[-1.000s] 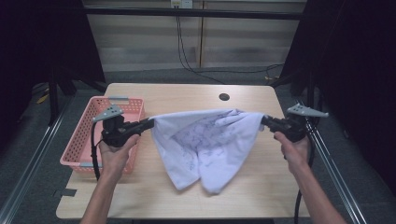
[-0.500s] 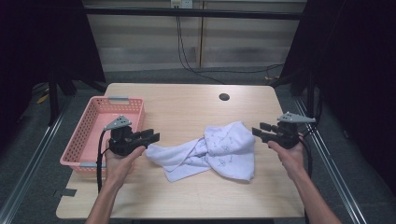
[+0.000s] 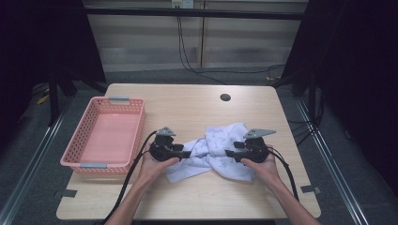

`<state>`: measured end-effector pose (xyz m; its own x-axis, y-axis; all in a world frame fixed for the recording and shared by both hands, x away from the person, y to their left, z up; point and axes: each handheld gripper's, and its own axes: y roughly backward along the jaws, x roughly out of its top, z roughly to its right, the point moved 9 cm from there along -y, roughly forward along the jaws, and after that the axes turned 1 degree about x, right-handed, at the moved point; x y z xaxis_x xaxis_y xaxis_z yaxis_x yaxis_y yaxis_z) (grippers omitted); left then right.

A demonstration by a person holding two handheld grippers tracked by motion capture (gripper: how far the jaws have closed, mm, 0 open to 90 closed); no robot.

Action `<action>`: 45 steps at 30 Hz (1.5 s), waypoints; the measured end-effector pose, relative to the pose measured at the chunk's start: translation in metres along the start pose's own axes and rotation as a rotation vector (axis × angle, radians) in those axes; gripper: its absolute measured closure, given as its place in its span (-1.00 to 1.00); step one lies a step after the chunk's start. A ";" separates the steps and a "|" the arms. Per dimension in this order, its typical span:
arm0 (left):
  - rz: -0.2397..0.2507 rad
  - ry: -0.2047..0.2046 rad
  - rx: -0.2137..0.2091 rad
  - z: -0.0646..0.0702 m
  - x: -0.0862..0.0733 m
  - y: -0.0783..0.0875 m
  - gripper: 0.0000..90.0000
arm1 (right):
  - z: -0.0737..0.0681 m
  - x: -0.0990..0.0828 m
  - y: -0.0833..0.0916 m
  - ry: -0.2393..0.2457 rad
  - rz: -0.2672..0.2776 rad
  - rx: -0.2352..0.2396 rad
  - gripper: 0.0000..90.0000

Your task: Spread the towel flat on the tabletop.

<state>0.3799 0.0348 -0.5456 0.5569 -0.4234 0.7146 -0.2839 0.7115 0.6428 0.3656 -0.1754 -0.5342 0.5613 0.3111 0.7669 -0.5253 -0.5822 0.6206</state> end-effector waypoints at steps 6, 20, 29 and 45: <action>-0.096 -0.121 0.047 0.009 -0.010 -0.009 0.46 | 0.011 -0.004 -0.019 0.003 -0.006 -0.056 -0.01; 0.018 -0.038 -0.184 0.059 -0.007 0.043 0.88 | 0.057 0.052 0.001 -0.097 0.122 -0.145 0.87; 0.213 -0.022 -0.196 0.061 0.016 0.102 0.88 | 0.098 0.112 0.045 -0.149 0.270 -0.223 0.88; 0.124 0.026 -0.078 0.022 -0.009 0.093 0.34 | 0.051 0.066 0.036 -0.060 0.195 -0.097 0.15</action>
<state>0.3312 0.0921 -0.4864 0.5419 -0.3157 0.7789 -0.2909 0.7991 0.5262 0.4163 -0.2139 -0.4693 0.4789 0.1526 0.8645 -0.6851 -0.5508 0.4767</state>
